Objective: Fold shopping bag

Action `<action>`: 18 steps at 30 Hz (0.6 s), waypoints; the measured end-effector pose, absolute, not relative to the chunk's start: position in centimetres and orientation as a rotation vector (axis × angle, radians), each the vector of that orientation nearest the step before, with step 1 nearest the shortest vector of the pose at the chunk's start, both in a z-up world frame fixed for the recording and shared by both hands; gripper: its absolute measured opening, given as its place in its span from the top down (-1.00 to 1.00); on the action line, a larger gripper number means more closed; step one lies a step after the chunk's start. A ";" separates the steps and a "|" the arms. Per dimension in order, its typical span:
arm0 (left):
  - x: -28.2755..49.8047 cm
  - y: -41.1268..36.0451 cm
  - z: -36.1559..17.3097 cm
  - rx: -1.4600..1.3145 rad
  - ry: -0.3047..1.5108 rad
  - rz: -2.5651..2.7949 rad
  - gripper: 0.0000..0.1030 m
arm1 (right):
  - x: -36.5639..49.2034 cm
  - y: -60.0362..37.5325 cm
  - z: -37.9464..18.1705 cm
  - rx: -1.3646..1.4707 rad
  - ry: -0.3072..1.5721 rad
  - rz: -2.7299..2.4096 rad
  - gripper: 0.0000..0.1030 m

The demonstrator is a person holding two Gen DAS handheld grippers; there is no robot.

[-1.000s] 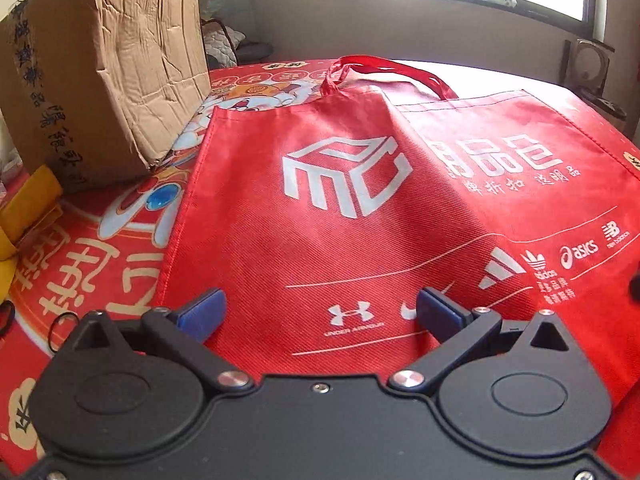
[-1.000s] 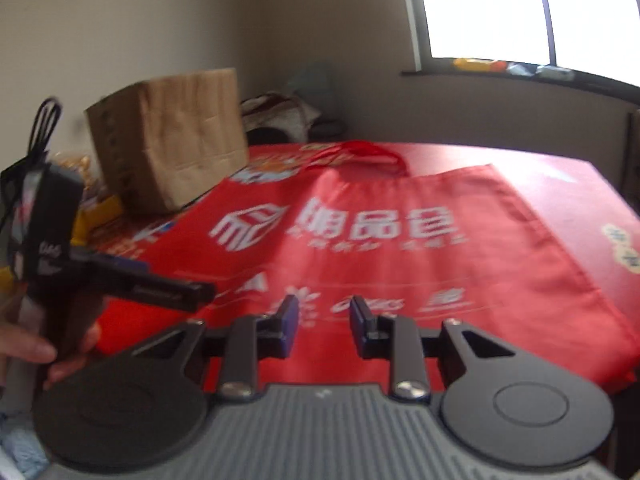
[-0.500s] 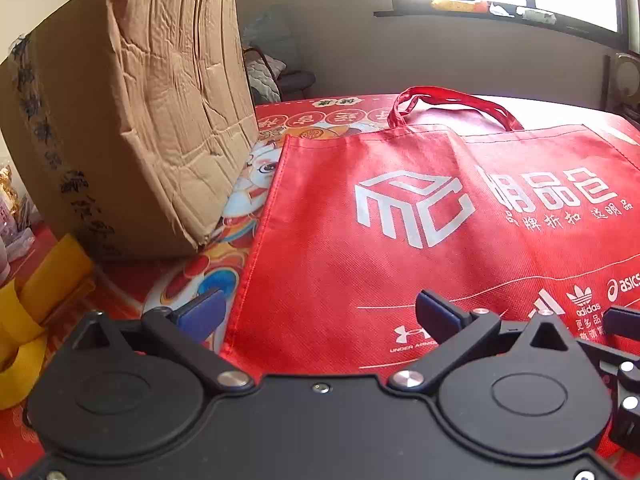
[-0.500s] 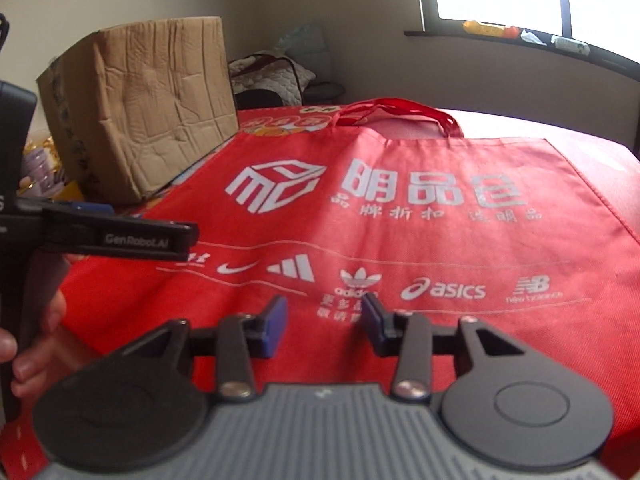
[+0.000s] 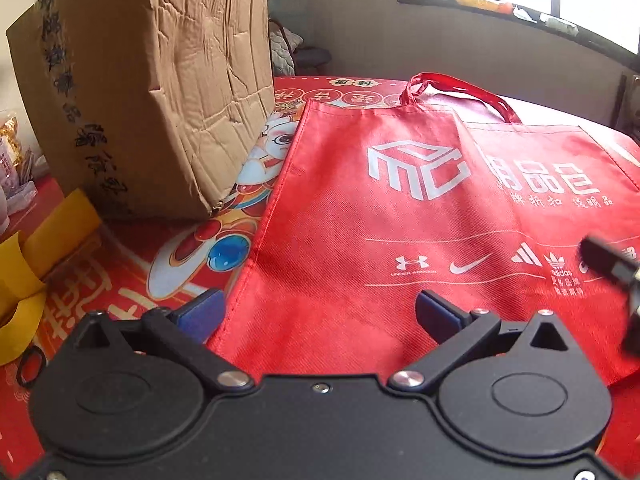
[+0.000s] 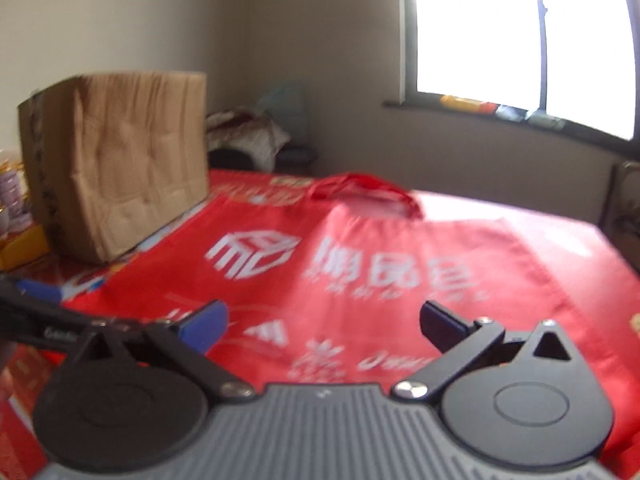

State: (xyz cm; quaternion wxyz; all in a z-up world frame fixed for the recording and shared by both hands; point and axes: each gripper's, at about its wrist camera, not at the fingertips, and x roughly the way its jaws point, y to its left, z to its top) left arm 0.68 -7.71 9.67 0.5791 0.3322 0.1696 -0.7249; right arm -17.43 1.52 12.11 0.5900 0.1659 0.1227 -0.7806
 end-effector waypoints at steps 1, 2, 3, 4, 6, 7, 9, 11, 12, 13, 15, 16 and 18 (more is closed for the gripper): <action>-0.1 -7.5 9.4 0.799 0.378 -1.696 -0.99 | -18.5 1.8 12.5 0.381 0.284 -1.882 -0.99; -0.9 -7.2 9.1 0.821 0.365 -1.698 -0.99 | -19.9 1.7 12.5 0.407 0.291 -1.947 -0.99; -1.6 -6.9 8.8 0.843 0.352 -1.700 -0.99 | -21.2 1.5 12.3 0.438 0.300 -1.980 -0.99; -2.4 -6.6 8.5 0.864 0.339 -1.702 -0.99 | -22.5 1.3 12.0 0.478 0.309 -2.007 -0.99; -3.5 -5.8 8.1 0.862 0.338 -1.717 -0.99 | -25.1 1.1 10.9 0.585 0.309 -2.012 -0.99; -4.0 -5.5 8.0 0.858 0.332 -1.725 -1.00 | -25.9 1.2 10.4 0.619 0.286 -2.016 -0.99; -5.4 -4.9 7.7 0.857 0.243 -1.702 -1.00 | -27.1 1.3 9.4 0.710 0.256 -2.023 -0.99; -6.5 -4.6 7.3 0.857 0.156 -1.675 -1.00 | -27.1 0.9 8.9 0.707 0.304 -2.030 -0.99; -7.0 -4.4 7.1 0.854 0.114 -1.664 -1.00 | -26.9 0.7 8.5 0.689 0.333 -2.051 -0.99; -7.2 -4.2 6.9 0.850 0.077 -1.659 -1.00 | -26.6 0.5 8.3 0.687 0.362 -2.071 -0.99; -7.6 -3.8 6.5 0.843 0.003 -1.649 -1.00 | -26.4 -0.2 7.6 0.731 0.435 -2.065 -0.99; -7.7 -3.7 6.2 0.840 -0.038 -1.645 -1.00 | -26.5 -0.4 7.3 0.754 0.463 -2.054 -0.99; -8.0 -3.6 6.0 0.836 -0.101 -1.637 -1.00 | -26.4 -0.3 7.1 0.766 0.468 -2.061 -0.99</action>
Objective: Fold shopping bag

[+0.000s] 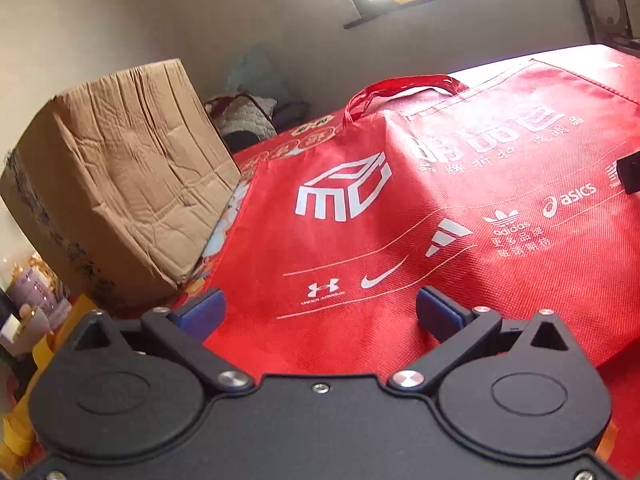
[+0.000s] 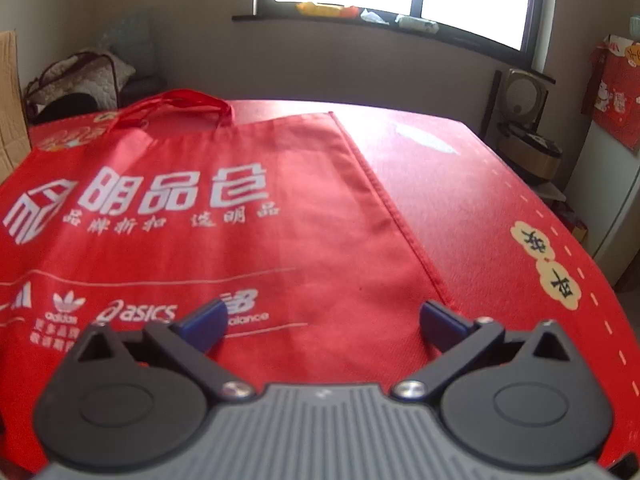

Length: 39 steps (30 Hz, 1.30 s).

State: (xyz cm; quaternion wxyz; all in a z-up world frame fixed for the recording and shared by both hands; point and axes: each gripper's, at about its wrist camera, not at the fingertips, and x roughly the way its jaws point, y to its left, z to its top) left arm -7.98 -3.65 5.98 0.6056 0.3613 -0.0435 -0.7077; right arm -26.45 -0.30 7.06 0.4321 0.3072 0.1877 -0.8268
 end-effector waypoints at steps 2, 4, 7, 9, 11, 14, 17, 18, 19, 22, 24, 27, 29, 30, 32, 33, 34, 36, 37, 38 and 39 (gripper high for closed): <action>-8.1 -4.1 6.1 0.837 -0.117 -1.638 -1.00 | -26.6 0.0 7.1 0.817 0.456 -2.061 -0.99; -8.0 -4.7 6.2 0.838 -0.110 -1.641 -1.00 | -26.7 0.2 7.2 0.854 0.440 -2.053 -0.99; -7.4 -6.2 6.4 0.831 -0.029 -1.658 -1.00 | -26.4 0.3 7.3 0.870 0.446 -2.041 -0.99; -6.8 -7.5 6.6 0.815 0.042 -1.670 -1.00 | -26.2 0.4 7.4 0.883 0.450 -2.030 -0.99; -6.5 -8.7 6.8 0.805 0.089 -1.673 -1.00 | -26.0 0.4 7.5 0.894 0.453 -2.027 -0.99; -6.6 -9.9 6.9 0.803 0.100 -1.674 -1.00 | -25.8 0.5 7.7 0.907 0.458 -2.006 -0.99; -6.9 -10.6 6.3 0.806 0.070 -1.653 -1.00 | -25.5 0.8 7.8 0.908 0.476 -1.969 -0.99; -7.0 -10.8 6.1 0.807 0.062 -1.644 -1.00 | -25.3 0.8 7.8 0.906 0.479 -1.962 -0.99; -7.2 -11.1 6.1 0.806 0.064 -1.636 -1.00 | -25.2 0.7 7.9 0.902 0.480 -1.958 -0.99; -7.2 -11.4 6.2 0.797 0.085 -1.627 -1.00 | -25.3 0.6 8.0 0.860 0.480 -1.945 -0.98; -6.7 -11.1 6.1 0.786 0.095 -1.637 -1.00 | -25.4 1.1 8.3 0.812 0.421 -1.970 -0.99; -5.9 -10.6 6.2 0.780 0.088 -1.654 -1.00 | -25.4 1.9 8.5 0.761 0.282 -1.949 -0.99; -5.5 -10.2 6.3 0.786 0.067 -1.662 -1.00 | -25.6 2.0 8.2 0.779 0.241 -1.890 -0.99; -5.5 -10.1 6.3 0.792 0.049 -1.664 -1.00 | -25.6 1.8 8.0 0.794 0.244 -1.866 -0.99; -5.5 -9.9 6.3 0.797 0.030 -1.664 -1.00 | -25.3 1.2 7.6 0.786 0.313 -1.863 -0.99; -5.6 -9.9 6.3 0.799 0.022 -1.663 -1.00 | -24.8 1.0 7.5 0.748 0.364 -1.879 -0.99; -5.6 -9.8 6.2 0.801 0.015 -1.662 -1.00 | -24.5 0.8 7.4 0.717 0.405 -1.889 -0.99; -5.7 -9.7 6.2 0.805 0.000 -1.659 -1.00 | -23.9 0.6 7.3 0.673 0.468 -1.891 -0.99; -5.8 -9.6 6.2 0.807 -0.008 -1.656 -1.00 | -23.9 0.6 7.2 0.676 0.468 -1.882 -0.99; -5.9 -9.6 6.2 0.809 -0.016 -1.653 -1.00 | -24.2 0.6 7.2 0.687 0.457 -1.873 -0.99; -6.0 -9.5 6.1 0.812 -0.024 -1.650 -1.00 | -24.4 0.7 7.1 0.699 0.446 -1.864 -0.99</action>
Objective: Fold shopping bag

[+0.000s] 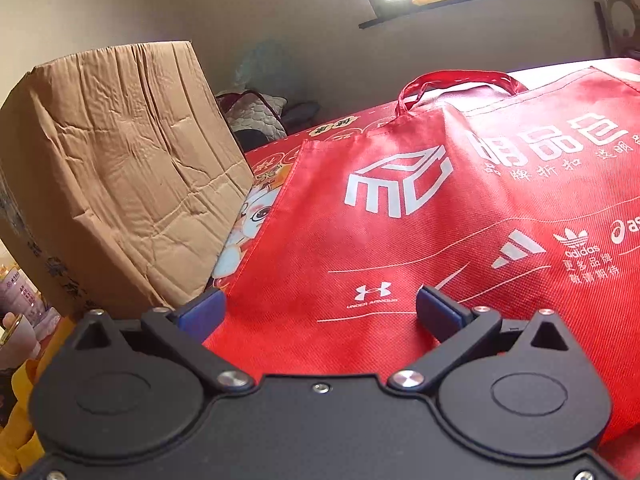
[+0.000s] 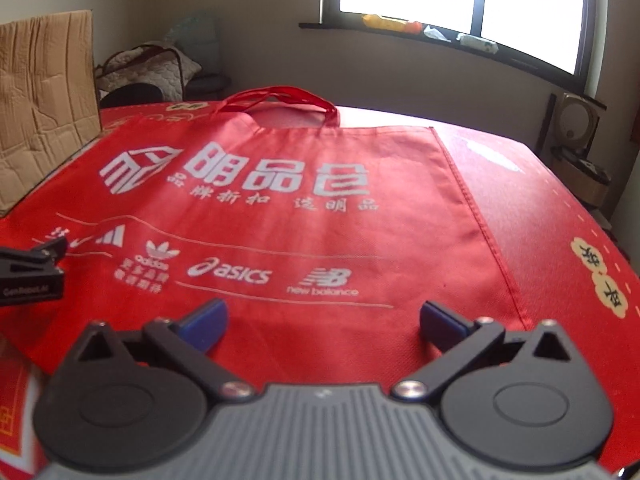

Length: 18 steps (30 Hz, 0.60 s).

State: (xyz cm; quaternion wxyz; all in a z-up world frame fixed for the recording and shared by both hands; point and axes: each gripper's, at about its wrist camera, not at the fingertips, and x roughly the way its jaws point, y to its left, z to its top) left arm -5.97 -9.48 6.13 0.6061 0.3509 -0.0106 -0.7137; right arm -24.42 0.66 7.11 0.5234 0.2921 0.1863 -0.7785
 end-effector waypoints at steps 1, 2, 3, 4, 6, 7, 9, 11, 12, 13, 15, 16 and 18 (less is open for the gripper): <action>-6.0 -9.4 6.1 0.813 -0.029 -1.648 -1.00 | -24.6 0.7 7.1 0.707 0.439 -1.857 -0.99; -6.2 -9.4 6.1 0.814 -0.031 -1.648 -1.00 | -24.6 0.7 7.0 0.704 0.443 -1.859 -0.99; -6.2 -9.5 6.1 0.814 -0.031 -1.649 -1.00 | -24.6 0.6 7.0 0.702 0.446 -1.861 -0.99; -6.1 -9.5 6.1 0.812 -0.026 -1.651 -1.00 | -24.5 0.6 7.0 0.699 0.449 -1.862 -0.99; -5.7 -9.9 6.2 0.802 0.017 -1.667 -1.00 | -24.3 0.7 7.0 0.687 0.459 -1.867 -0.99; -5.4 -10.1 6.3 0.795 0.043 -1.676 -1.00 | -24.1 0.6 7.0 0.676 0.469 -1.873 -0.99; -4.8 -10.5 6.4 0.781 0.095 -1.695 -1.00 | -23.9 0.6 7.0 0.664 0.480 -1.877 -0.99; -4.0 -11.1 6.5 0.763 0.168 -1.719 -1.00 | -24.1 0.6 7.0 0.675 0.470 -1.872 -0.99; -3.5 -11.4 6.5 0.752 0.210 -1.732 -1.00 | -24.3 0.6 6.9 0.689 0.458 -1.866 -0.99; -3.1 -11.8 6.6 0.740 0.253 -1.745 -1.00 | -24.5 0.6 6.9 0.702 0.446 -1.860 -0.99; -2.4 -12.1 6.5 0.720 0.318 -1.758 -1.00 | -24.5 0.6 6.9 0.703 0.445 -1.860 -0.99; -2.1 -12.3 6.4 0.711 0.348 -1.762 -1.00 | -24.4 0.6 6.8 0.700 0.448 -1.861 -0.99; -1.5 -12.6 6.3 0.691 0.407 -1.769 -0.99 | -24.4 0.6 6.8 0.703 0.445 -1.860 -0.99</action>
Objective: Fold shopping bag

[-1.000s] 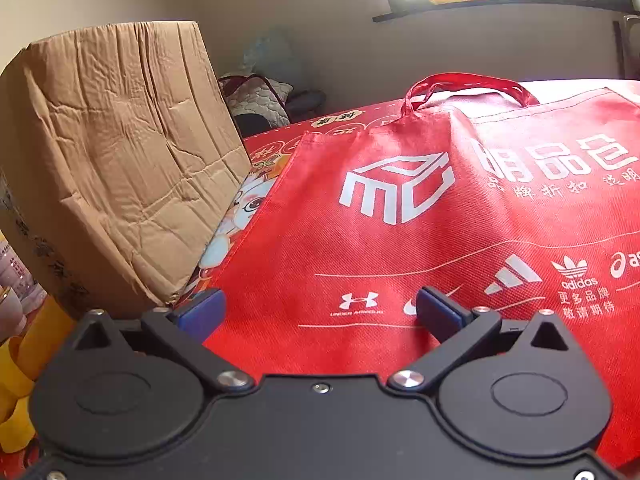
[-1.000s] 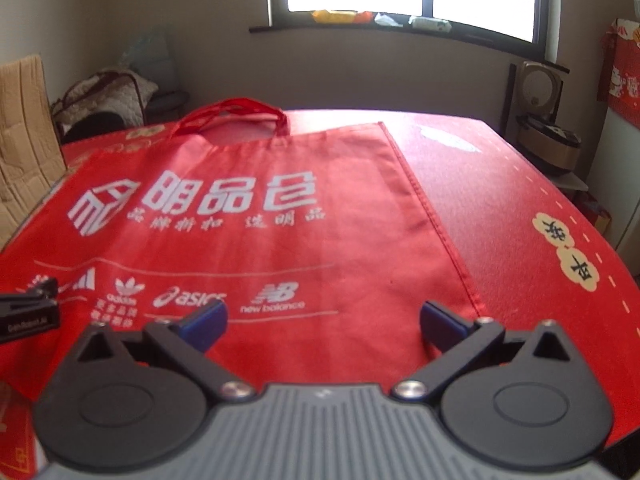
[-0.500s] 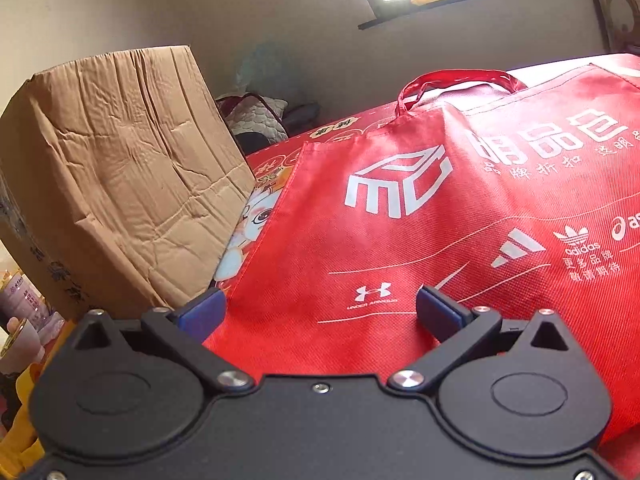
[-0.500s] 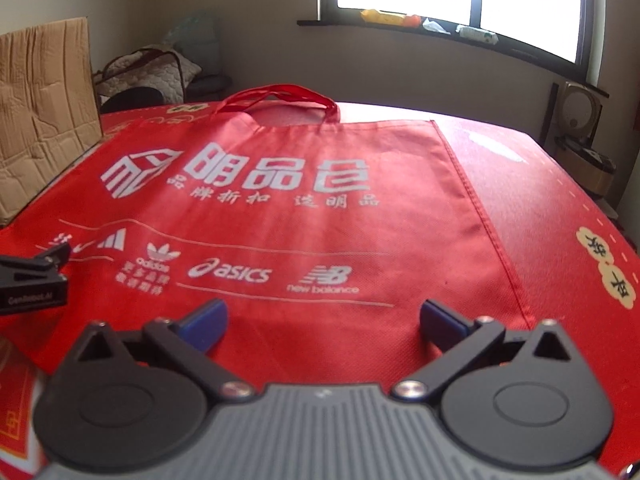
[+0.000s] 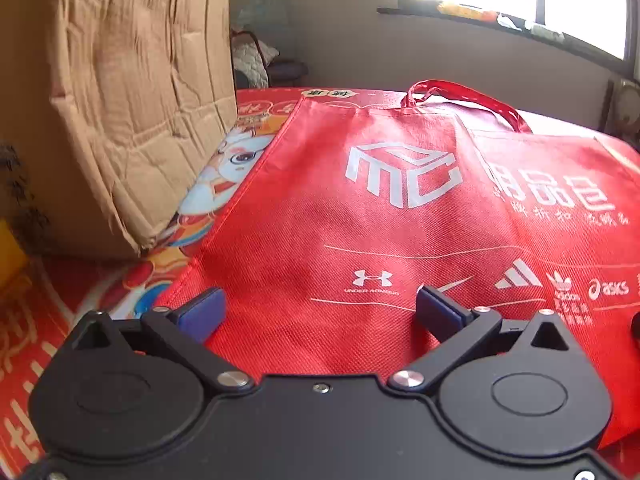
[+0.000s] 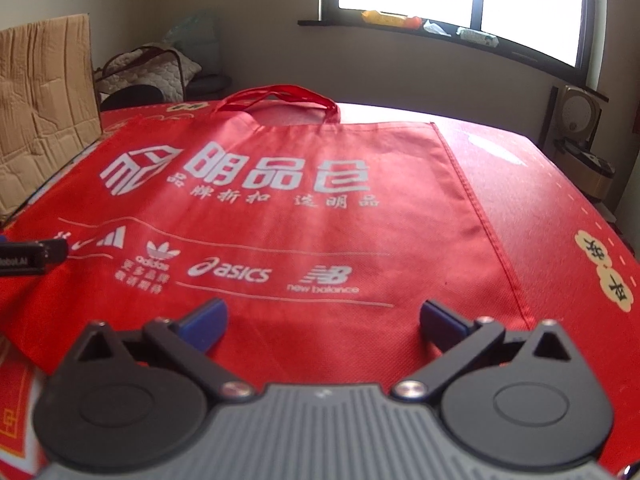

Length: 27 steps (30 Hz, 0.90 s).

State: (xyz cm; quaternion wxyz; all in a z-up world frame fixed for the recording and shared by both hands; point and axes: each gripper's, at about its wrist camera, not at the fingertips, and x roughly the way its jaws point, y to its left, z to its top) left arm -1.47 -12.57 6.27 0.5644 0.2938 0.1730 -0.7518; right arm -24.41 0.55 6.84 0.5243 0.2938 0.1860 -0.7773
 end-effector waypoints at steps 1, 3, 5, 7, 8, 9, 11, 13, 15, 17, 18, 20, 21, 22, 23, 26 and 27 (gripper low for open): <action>-1.4 -12.6 6.2 0.689 0.413 -1.769 -1.00 | -24.4 0.5 6.8 0.703 0.445 -1.860 -0.99; -1.7 -12.4 6.2 0.695 0.398 -1.768 -1.00 | -24.4 0.5 6.8 0.702 0.446 -1.860 -0.99; -1.5 -12.6 6.1 0.690 0.414 -1.773 -1.00 | -24.5 0.5 6.8 0.702 0.446 -1.860 -0.99; -1.4 -12.6 6.1 0.688 0.419 -1.774 -1.00 | -24.5 0.5 6.8 0.702 0.446 -1.860 -0.99; -1.4 -12.6 6.2 0.688 0.419 -1.774 -1.00 | -24.5 0.5 6.8 0.702 0.446 -1.860 -0.99; -1.4 -12.6 6.2 0.688 0.419 -1.774 -1.00 | -24.4 0.5 6.8 0.702 0.446 -1.859 -0.99; -1.4 -12.7 6.2 0.688 0.420 -1.774 -1.00 | -24.4 0.5 6.8 0.703 0.445 -1.859 -0.99; -1.4 -12.7 6.2 0.688 0.421 -1.774 -1.00 | -24.4 0.5 6.7 0.703 0.445 -1.859 -0.99; -1.3 -12.7 6.3 0.687 0.422 -1.774 -1.00 | -24.5 0.5 6.7 0.704 0.444 -1.858 -0.99; -1.3 -12.7 6.3 0.686 0.424 -1.775 -1.00 | -24.5 0.5 6.7 0.705 0.443 -1.857 -0.99; -1.3 -12.7 6.3 0.685 0.425 -1.776 -1.00 | -24.5 0.5 6.7 0.705 0.443 -1.857 -0.99; -1.3 -12.7 6.3 0.686 0.424 -1.775 -1.00 | -24.5 0.5 6.7 0.705 0.443 -1.857 -0.99; -1.3 -12.6 6.3 0.686 0.423 -1.775 -1.00 | -24.5 0.5 6.7 0.705 0.443 -1.857 -0.99; -1.3 -12.6 6.3 0.687 0.423 -1.775 -1.00 | -24.5 0.5 6.7 0.704 0.443 -1.857 -0.99; -1.4 -12.6 6.4 0.687 0.422 -1.775 -1.00 | -24.5 0.5 6.7 0.704 0.443 -1.857 -0.99; -1.4 -12.6 6.4 0.688 0.421 -1.774 -1.00 | -24.6 0.5 6.7 0.703 0.444 -1.856 -0.99; -1.4 -12.6 6.4 0.689 0.420 -1.774 -1.00 | -24.7 0.5 6.7 0.703 0.445 -1.856 -0.99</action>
